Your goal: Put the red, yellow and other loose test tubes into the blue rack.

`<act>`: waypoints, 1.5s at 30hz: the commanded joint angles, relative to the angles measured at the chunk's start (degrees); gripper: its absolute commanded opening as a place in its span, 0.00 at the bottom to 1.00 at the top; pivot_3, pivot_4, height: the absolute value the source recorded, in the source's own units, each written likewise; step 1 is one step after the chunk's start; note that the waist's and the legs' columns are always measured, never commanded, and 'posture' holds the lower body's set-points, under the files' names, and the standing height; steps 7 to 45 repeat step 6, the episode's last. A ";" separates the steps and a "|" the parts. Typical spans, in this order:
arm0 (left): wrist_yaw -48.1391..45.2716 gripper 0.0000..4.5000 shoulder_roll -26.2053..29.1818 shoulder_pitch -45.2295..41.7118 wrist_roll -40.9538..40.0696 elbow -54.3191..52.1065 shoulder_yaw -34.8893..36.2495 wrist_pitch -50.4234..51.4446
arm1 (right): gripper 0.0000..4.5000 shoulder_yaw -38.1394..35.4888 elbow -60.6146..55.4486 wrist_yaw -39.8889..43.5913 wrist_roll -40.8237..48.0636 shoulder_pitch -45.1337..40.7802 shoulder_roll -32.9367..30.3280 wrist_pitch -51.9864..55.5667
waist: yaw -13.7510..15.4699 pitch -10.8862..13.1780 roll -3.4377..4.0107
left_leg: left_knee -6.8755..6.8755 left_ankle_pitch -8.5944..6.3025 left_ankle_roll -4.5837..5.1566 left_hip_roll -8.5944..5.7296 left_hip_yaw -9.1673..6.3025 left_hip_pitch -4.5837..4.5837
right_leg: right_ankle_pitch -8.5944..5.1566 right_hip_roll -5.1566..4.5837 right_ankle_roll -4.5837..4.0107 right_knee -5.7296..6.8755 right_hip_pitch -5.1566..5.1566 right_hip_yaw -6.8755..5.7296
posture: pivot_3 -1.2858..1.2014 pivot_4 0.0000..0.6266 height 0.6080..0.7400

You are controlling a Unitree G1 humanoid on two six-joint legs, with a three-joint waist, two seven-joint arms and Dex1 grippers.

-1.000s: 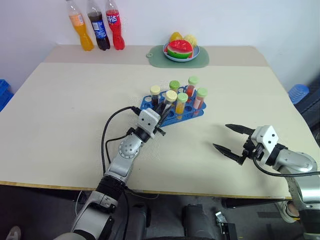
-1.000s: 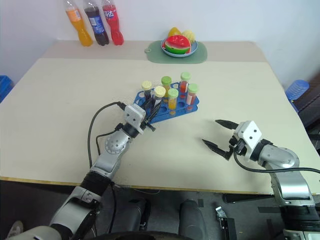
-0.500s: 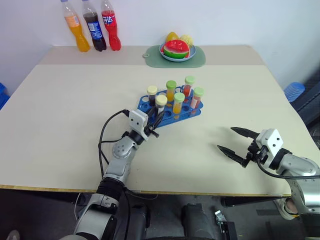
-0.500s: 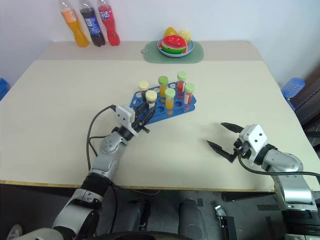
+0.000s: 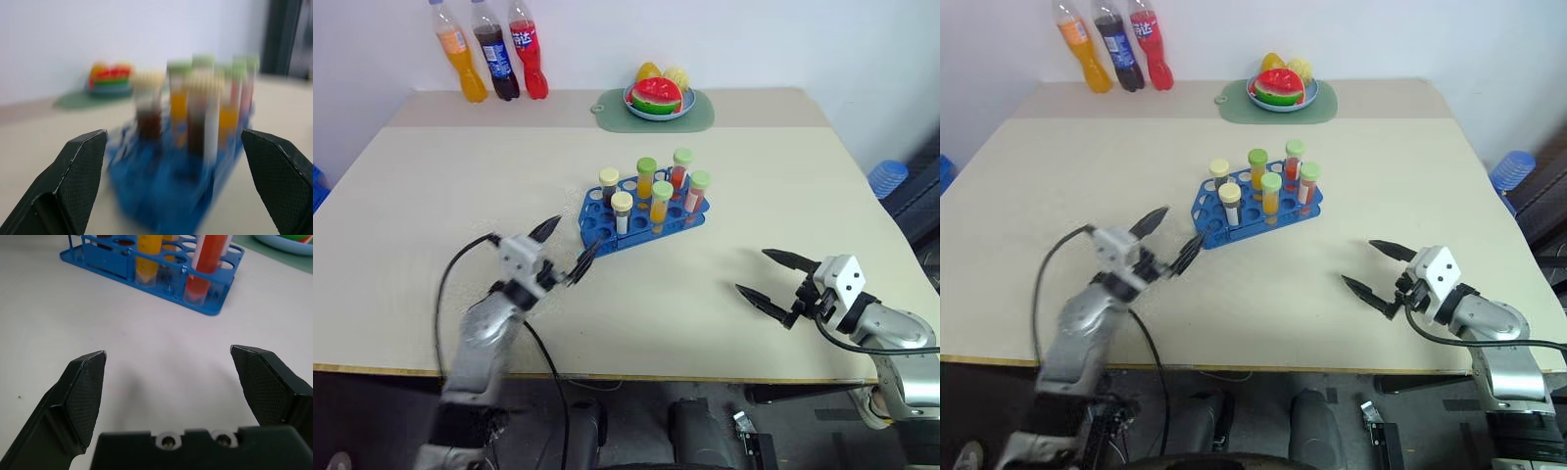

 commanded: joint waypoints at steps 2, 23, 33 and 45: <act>-3.78 1.00 6.56 6.85 -3.94 -5.38 7.84 2.77 | 1.00 -3.96 -0.09 0.10 0.63 2.47 -1.24 -2.28 | 0.32 0.02 0.03 | 0.00 -0.02 0.03 0.01 -0.01 0.00 | 0.00 -0.02 0.00 -0.05 0.03 -0.01 | 0.52 0.24 1.00; -5.07 1.00 10.13 12.73 -7.50 -9.77 13.01 7.38 | 1.00 -6.78 -2.42 0.55 2.84 4.61 -2.17 -0.56 | 0.42 0.03 0.02 | -0.01 -0.05 0.07 0.08 -0.03 -0.02 | -0.01 -0.08 -0.01 -0.11 0.08 -0.02 | 0.52 0.24 1.00; -5.07 1.00 10.13 12.73 -7.50 -9.77 13.01 7.38 | 1.00 -6.78 -2.42 0.55 2.84 4.61 -2.17 -0.56 | 0.42 0.03 0.02 | -0.01 -0.05 0.07 0.08 -0.03 -0.02 | -0.01 -0.08 -0.01 -0.11 0.08 -0.02 | 0.52 0.24 1.00; -5.07 1.00 10.13 12.73 -7.50 -9.77 13.01 7.38 | 1.00 -6.78 -2.42 0.55 2.84 4.61 -2.17 -0.56 | 0.42 0.03 0.02 | -0.01 -0.05 0.07 0.08 -0.03 -0.02 | -0.01 -0.08 -0.01 -0.11 0.08 -0.02 | 0.52 0.24 1.00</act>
